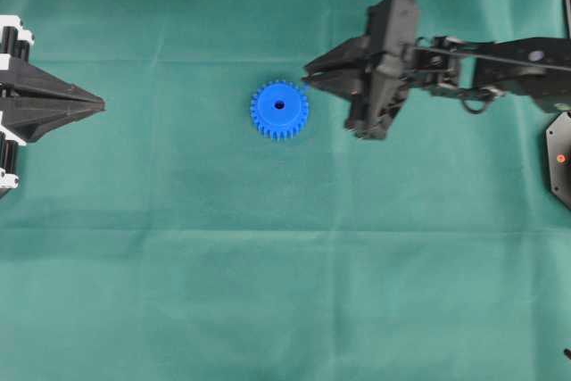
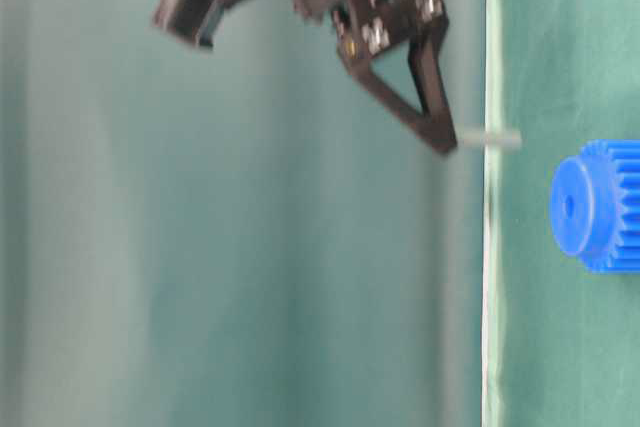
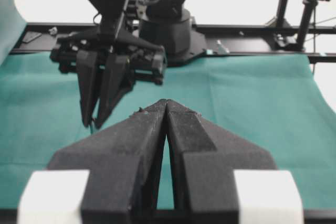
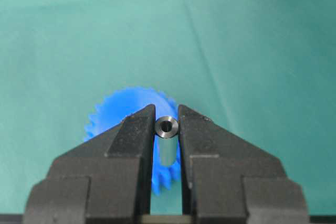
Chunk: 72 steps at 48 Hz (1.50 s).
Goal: Insert the shaft placed at a random location into the center hole of the medium gear at another random location.
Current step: 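Carry the shaft left with the right gripper over the blue gear, then align the shaft over the gear's center hole and lower it in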
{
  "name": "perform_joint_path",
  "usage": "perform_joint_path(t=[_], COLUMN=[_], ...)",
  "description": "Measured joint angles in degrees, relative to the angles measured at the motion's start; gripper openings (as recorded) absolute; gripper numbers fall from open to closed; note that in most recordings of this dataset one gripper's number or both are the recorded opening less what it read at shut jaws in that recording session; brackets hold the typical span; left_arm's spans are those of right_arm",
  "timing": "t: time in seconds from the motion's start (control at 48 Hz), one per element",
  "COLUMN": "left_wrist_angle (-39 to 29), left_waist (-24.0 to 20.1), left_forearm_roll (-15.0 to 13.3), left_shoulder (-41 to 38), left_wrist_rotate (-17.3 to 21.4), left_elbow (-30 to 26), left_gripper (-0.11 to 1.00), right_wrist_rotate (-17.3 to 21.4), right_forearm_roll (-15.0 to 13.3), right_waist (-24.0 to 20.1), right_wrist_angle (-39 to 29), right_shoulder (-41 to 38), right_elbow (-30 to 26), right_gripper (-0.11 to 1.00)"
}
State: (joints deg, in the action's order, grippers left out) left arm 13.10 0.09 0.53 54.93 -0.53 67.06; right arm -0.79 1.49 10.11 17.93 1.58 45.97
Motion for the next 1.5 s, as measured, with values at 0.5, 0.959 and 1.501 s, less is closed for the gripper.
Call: perform_joint_path(t=[0.5, 0.959, 1.501], left_wrist_angle=[0.0, -0.09, -0.09], left_waist=[0.0, 0.0, 0.0], left_forearm_roll=[0.0, 0.0, 0.0], left_shoulder=[0.0, 0.0, 0.0], left_wrist_rotate=[0.09, 0.18, 0.18], left_elbow=[0.0, 0.0, 0.0], left_gripper=[0.0, 0.0, 0.0], right_wrist_rotate=[0.0, 0.0, 0.0], right_forearm_roll=[0.0, 0.09, 0.62], right_waist=[-1.67, -1.76, -1.76], right_wrist_angle=[-0.62, -0.62, -0.53], right_shoulder=[-5.54, -6.33, -9.4], right_elbow=[-6.33, -6.42, -6.42], right_gripper=[0.13, 0.13, 0.13])
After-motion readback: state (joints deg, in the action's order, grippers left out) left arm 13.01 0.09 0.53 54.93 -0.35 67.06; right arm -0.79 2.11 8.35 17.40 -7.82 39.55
